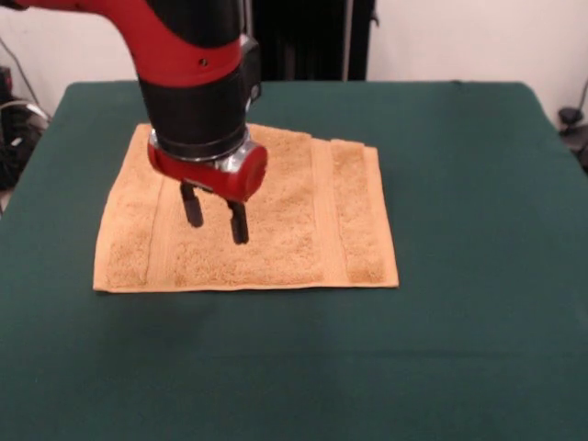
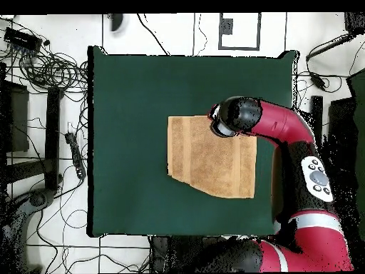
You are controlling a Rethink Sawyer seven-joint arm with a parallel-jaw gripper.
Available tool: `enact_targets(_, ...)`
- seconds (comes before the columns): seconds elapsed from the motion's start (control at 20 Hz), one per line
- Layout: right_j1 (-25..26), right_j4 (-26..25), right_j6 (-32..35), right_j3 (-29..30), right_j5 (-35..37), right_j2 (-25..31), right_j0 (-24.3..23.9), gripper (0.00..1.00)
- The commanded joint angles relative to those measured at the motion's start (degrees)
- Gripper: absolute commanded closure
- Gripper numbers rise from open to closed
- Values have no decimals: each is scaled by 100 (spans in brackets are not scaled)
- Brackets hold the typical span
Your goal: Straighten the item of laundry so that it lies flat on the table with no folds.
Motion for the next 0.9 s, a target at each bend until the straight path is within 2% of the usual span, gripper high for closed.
enact_targets(0.05,543,468,1397,-144,-494,25,118,0)
enact_targets(0.15,618,572,1729,33,-815,-134,176,0)
enact_targets(0.35,945,713,1986,-145,-1187,-406,315,0)
enact_targets(0.6,1231,1230,3022,477,-1123,-1158,767,0)
enact_targets(0.7,1408,1535,3304,649,-1273,-1228,832,0)
enact_targets(0.8,1546,1692,3439,707,-1326,-1425,947,0)
enact_targets(0.9,1589,1860,3357,892,-1384,-1365,891,0)
